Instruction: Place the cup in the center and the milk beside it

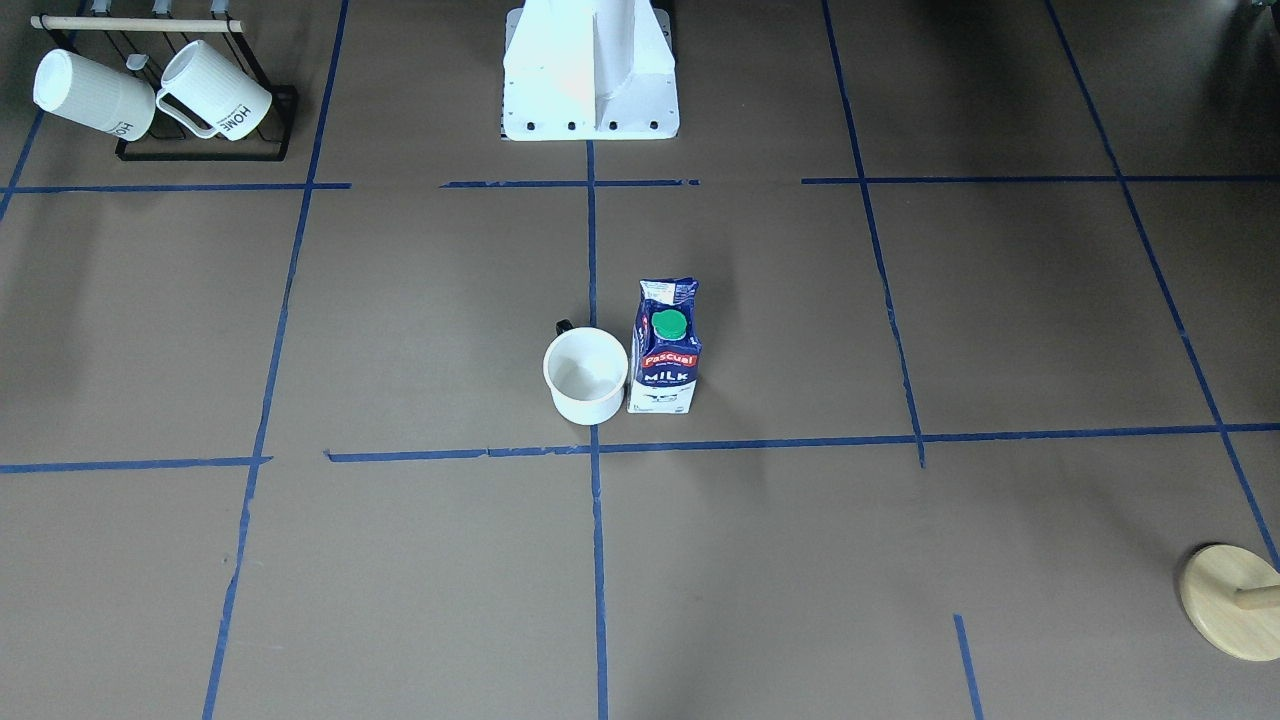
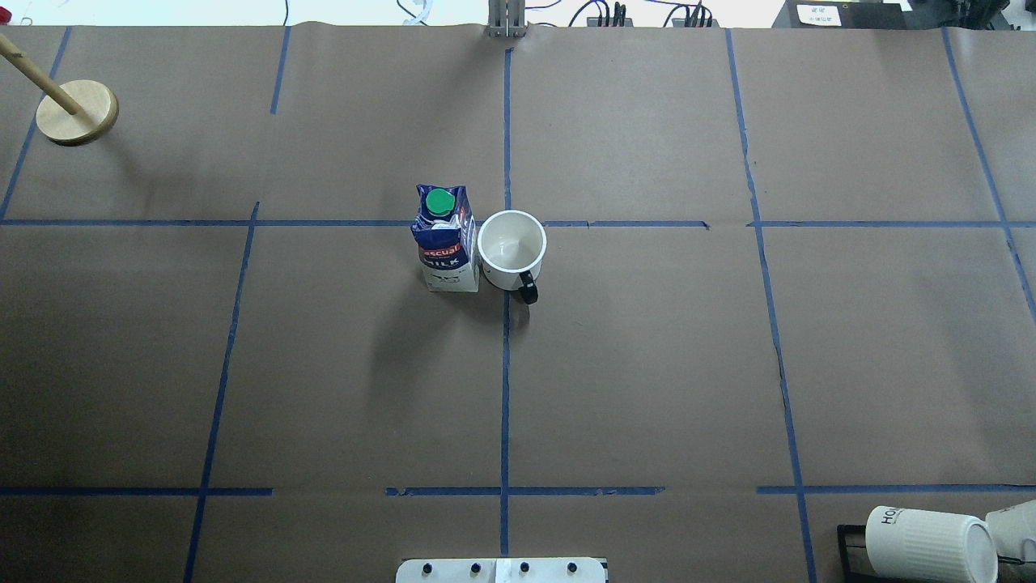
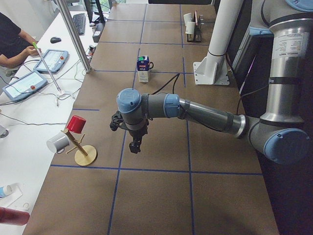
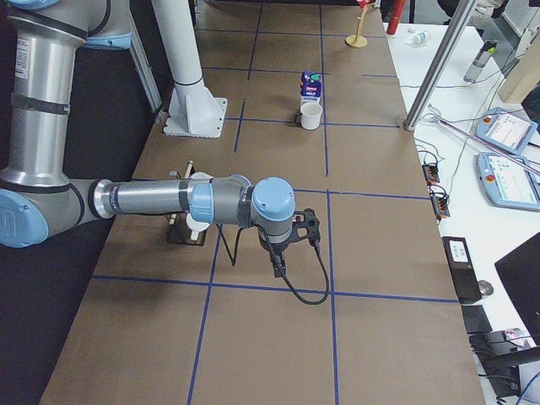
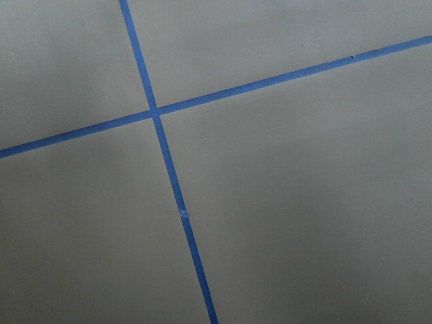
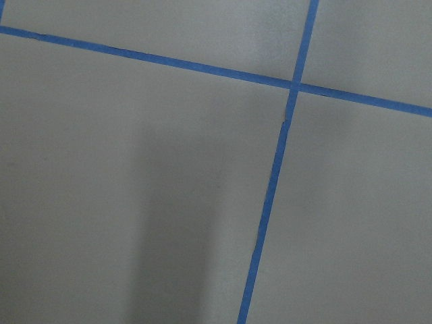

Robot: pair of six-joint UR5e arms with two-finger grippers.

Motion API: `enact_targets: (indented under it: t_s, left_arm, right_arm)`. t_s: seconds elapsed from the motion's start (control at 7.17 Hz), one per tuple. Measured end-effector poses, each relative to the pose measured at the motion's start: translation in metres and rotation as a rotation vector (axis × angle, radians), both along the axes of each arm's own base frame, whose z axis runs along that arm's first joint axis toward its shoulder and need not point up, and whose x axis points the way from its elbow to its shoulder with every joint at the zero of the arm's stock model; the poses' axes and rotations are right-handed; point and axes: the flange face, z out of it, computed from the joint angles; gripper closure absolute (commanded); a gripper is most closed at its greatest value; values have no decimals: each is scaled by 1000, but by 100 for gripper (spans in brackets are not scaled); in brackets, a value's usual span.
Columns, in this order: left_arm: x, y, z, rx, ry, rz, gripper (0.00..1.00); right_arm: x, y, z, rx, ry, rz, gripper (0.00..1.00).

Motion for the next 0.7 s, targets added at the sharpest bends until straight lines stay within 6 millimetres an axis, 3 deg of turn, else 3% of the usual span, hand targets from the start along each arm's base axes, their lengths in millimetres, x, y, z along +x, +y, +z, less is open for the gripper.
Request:
enact_targets:
  t_s: [0.7]
  left_arm:
    - [2, -2, 1, 66, -10, 6, 0]
  right_arm:
    - [0, 17, 10, -21, 4, -1, 0]
